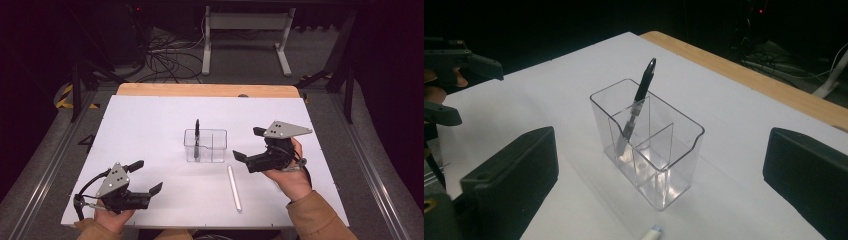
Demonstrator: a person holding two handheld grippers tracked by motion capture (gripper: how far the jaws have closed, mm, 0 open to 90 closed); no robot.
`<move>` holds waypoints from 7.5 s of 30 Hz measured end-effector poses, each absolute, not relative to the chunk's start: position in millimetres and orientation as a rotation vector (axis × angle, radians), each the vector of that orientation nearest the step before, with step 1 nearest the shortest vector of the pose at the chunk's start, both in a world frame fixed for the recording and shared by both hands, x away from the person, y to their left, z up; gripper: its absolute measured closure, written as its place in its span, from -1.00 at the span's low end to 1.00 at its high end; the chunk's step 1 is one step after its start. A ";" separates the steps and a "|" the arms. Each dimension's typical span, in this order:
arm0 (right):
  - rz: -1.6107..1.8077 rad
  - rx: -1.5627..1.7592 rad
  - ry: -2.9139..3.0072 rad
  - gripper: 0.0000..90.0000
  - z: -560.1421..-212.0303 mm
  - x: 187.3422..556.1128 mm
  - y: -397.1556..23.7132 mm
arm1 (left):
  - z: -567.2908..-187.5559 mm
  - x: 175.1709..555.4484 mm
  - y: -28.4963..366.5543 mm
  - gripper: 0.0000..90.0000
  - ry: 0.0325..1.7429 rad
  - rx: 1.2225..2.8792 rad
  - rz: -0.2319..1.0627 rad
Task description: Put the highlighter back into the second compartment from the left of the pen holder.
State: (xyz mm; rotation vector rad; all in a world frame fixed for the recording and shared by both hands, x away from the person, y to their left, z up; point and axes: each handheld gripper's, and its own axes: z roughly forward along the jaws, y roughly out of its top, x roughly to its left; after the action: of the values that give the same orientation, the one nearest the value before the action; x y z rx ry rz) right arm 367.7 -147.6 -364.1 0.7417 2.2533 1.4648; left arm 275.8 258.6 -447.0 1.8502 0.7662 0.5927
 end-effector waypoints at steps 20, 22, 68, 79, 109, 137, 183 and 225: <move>1.133 0.900 2.537 -0.61 -386.9 372.7 -122.6 | -447.9 275.8 259.4 -0.76 0.778 1.852 0.588; 1.103 0.902 2.540 -0.58 -389.3 372.4 -120.8 | -447.9 275.9 260.0 -0.76 0.781 1.850 0.589; 0.521 1.473 2.683 0.24 -445.9 384.2 -78.9 | -449.8 275.4 259.0 -0.75 0.781 1.866 0.591; 0.435 1.609 2.629 0.46 -452.6 382.8 -76.2 | -450.2 275.4 258.3 -0.75 0.779 1.869 0.589; 0.409 1.783 2.478 0.77 -459.8 382.1 -72.3 | -450.0 274.9 258.6 -0.75 0.780 1.866 0.595; 0.647 1.750 2.440 0.77 -421.7 374.9 -94.5 | -449.8 274.8 259.0 -0.75 0.781 1.862 0.601; 1.359 1.038 2.209 0.77 -338.9 366.8 -107.0 | -449.7 274.2 260.1 -0.75 0.786 1.854 0.615; 1.686 0.804 2.108 0.76 -329.4 405.8 -69.5 | -449.8 274.4 261.3 -0.75 0.786 1.852 0.612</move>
State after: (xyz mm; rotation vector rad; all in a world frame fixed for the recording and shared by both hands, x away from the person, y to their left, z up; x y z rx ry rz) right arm 405.8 -69.5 -329.4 0.8042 2.1082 1.6863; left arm 274.4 261.3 -449.8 1.8517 0.7858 0.6119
